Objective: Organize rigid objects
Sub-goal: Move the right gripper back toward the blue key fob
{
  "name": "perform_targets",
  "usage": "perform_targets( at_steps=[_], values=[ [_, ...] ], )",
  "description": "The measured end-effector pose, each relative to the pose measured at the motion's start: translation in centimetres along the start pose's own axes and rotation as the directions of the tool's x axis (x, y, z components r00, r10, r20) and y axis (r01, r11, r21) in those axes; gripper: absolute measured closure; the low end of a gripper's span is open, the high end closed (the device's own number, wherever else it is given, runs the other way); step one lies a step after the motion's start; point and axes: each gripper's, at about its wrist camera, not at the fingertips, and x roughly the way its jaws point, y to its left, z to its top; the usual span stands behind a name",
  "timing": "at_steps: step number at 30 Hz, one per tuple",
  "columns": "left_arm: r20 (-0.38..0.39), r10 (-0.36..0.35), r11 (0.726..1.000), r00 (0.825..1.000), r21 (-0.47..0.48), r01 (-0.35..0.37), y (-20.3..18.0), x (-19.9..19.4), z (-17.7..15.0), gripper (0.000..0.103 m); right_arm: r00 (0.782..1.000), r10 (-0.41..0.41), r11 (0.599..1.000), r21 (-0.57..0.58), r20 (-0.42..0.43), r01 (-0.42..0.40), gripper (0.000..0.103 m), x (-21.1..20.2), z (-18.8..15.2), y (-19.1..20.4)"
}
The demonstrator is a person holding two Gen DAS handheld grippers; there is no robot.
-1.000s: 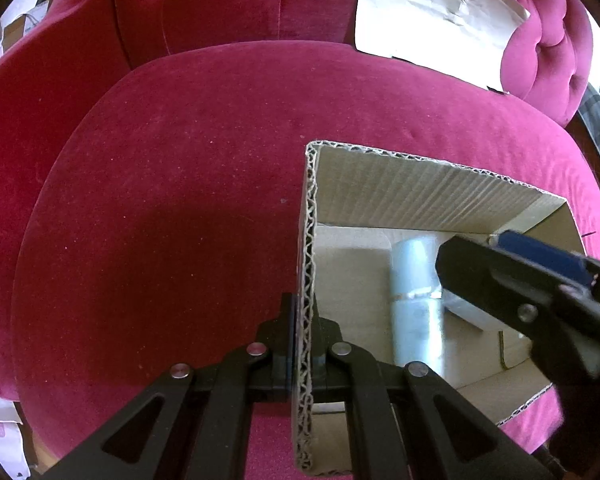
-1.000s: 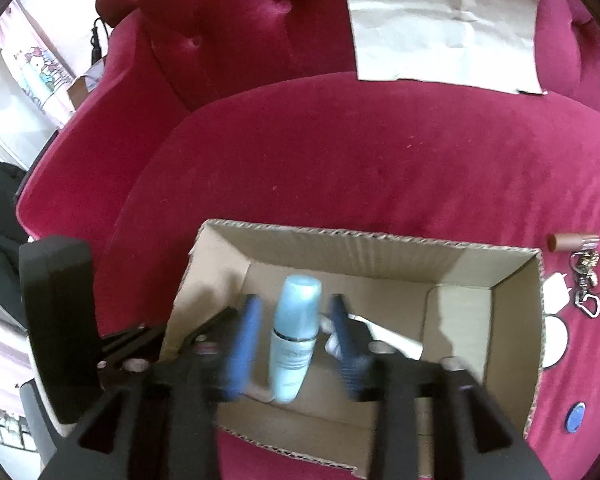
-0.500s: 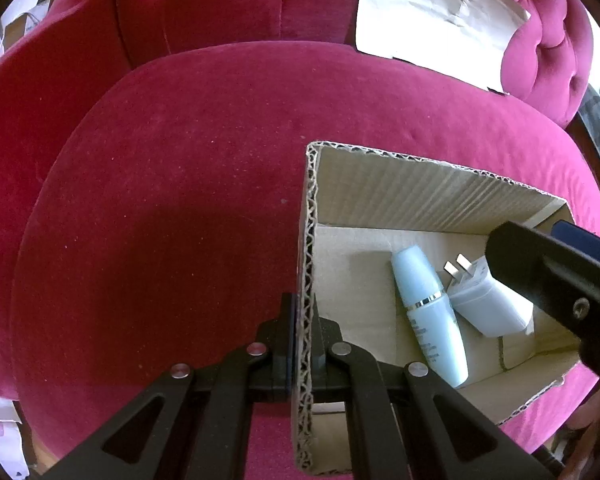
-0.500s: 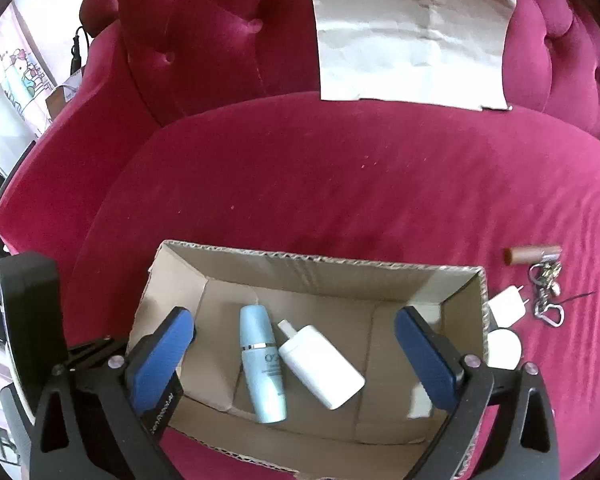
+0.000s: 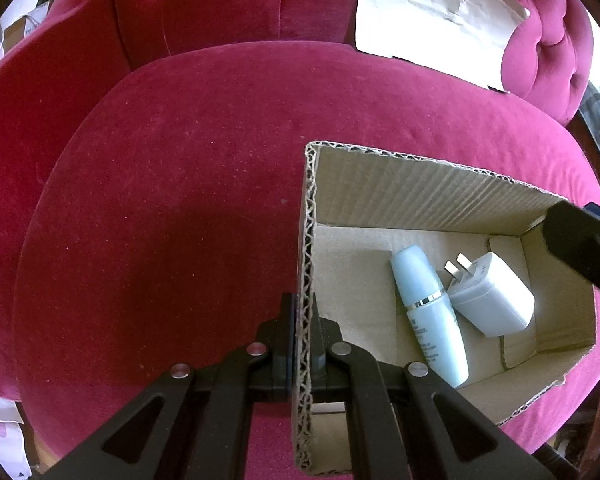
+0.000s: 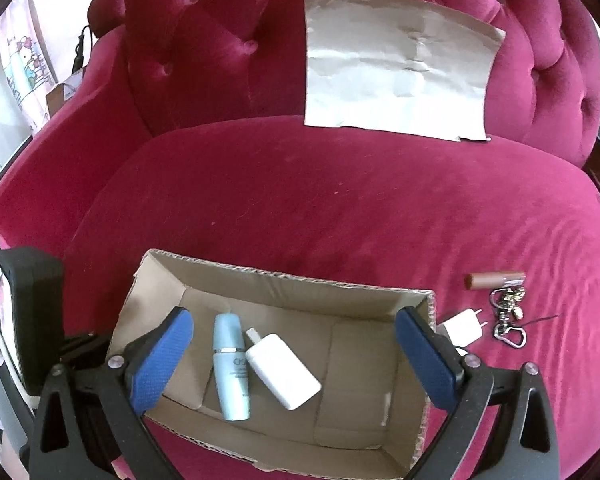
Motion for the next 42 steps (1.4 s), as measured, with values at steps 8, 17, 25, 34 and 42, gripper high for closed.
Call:
perform_targets(
  at_steps=[8, 17, 25, 34, 42],
  values=[
    [0.000, 0.006, 1.000, 1.000, 0.000, -0.006, -0.2, 0.0, 0.0, 0.100, 1.000, -0.017, 1.000, 0.014, 0.025, 0.016, 0.000, -1.3, 0.1, -1.6],
    [0.001, 0.012, 1.000, 1.000, 0.000, -0.012, -0.4, 0.0, 0.0, 0.100, 0.997, -0.062, 0.998, 0.019, 0.045, 0.061, 0.000, -3.1, -0.3, -3.9],
    [0.006, 0.017, 1.000, 1.000, 0.002, -0.017, -0.5, 0.0, -0.2, 0.100, 0.991, -0.120, 0.992, 0.043, 0.050, 0.118, 0.000, -4.6, -1.1, -7.0],
    [0.006, 0.026, 1.000, 1.000, 0.011, -0.026, -0.7, -0.1, -0.2, 0.099, 0.984, -0.176, 0.981, 0.087, 0.023, 0.173, 0.000, -5.8, -2.2, -10.6],
    [0.006, 0.029, 1.000, 1.000, 0.011, -0.029, -0.7, 0.0, -0.2, 0.099, 0.970, -0.240, 0.964, 0.113, -0.037, 0.242, 0.000, -5.7, -3.4, -13.5]
  ],
)
